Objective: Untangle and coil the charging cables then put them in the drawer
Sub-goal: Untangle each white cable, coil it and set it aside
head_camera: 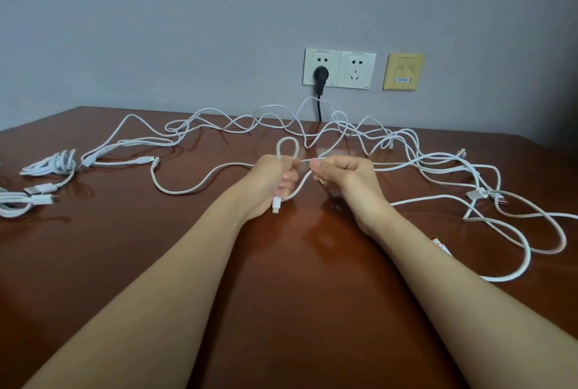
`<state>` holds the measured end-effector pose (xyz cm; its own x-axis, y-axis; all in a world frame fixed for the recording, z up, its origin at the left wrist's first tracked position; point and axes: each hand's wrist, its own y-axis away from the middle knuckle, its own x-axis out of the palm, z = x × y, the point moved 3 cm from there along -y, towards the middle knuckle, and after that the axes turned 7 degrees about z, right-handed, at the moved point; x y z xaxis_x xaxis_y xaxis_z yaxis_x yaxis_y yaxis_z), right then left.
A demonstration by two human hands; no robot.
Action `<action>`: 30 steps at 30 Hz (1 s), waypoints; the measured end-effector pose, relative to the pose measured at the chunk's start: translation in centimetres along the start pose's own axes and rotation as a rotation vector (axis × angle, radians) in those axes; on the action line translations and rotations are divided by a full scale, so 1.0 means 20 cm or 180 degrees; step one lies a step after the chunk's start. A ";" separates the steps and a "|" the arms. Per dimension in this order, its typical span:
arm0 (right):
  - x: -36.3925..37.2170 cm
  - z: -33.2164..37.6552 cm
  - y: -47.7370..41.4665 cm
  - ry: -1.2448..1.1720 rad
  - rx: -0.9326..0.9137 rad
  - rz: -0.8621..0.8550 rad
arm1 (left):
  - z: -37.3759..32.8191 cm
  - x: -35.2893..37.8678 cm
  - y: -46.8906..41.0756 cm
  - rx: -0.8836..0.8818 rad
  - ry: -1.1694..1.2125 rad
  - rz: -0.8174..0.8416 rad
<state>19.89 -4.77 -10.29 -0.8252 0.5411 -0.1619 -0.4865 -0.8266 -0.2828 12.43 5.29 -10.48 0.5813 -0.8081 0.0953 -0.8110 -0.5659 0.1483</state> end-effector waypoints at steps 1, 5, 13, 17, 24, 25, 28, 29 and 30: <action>0.00 0.00 0.00 0.0068 -0.0053 -0.0071 | 0.00 0.02 0.01 -0.0048 -0.0442 0.0093; -0.01 0.01 -0.01 0.0259 -0.0250 -0.0486 | 0.00 0.06 0.05 0.0100 -0.0739 0.0651; -0.01 0.04 0.00 0.0835 -0.0704 -0.0642 | -0.01 0.06 0.07 -0.0057 -0.0529 0.1479; -0.01 0.02 0.00 0.0994 -0.0587 -0.0442 | -0.01 0.05 0.08 -0.0104 -0.0525 0.1641; 0.00 0.08 0.01 0.1088 -0.0745 -0.0363 | 0.00 0.05 0.08 -0.0175 -0.0301 0.1709; 0.00 0.07 0.01 0.1147 -0.0706 -0.0388 | 0.00 0.06 0.08 -0.0191 -0.0254 0.1706; 0.00 0.06 0.01 0.1135 -0.0591 -0.0399 | 0.00 0.07 0.08 -0.0185 -0.0048 0.1649; 0.00 0.06 0.01 0.1115 -0.0563 -0.0392 | 0.00 0.07 0.09 -0.0178 -0.0025 0.1604; 0.00 0.05 0.00 0.1122 -0.0543 -0.0397 | 0.00 0.07 0.09 -0.0183 -0.0028 0.1554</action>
<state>19.59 -4.98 -9.26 -0.5997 0.6799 -0.4220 -0.4977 -0.7299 -0.4686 11.84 3.08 -10.15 0.1332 -0.9783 0.1588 -0.9836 -0.1108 0.1426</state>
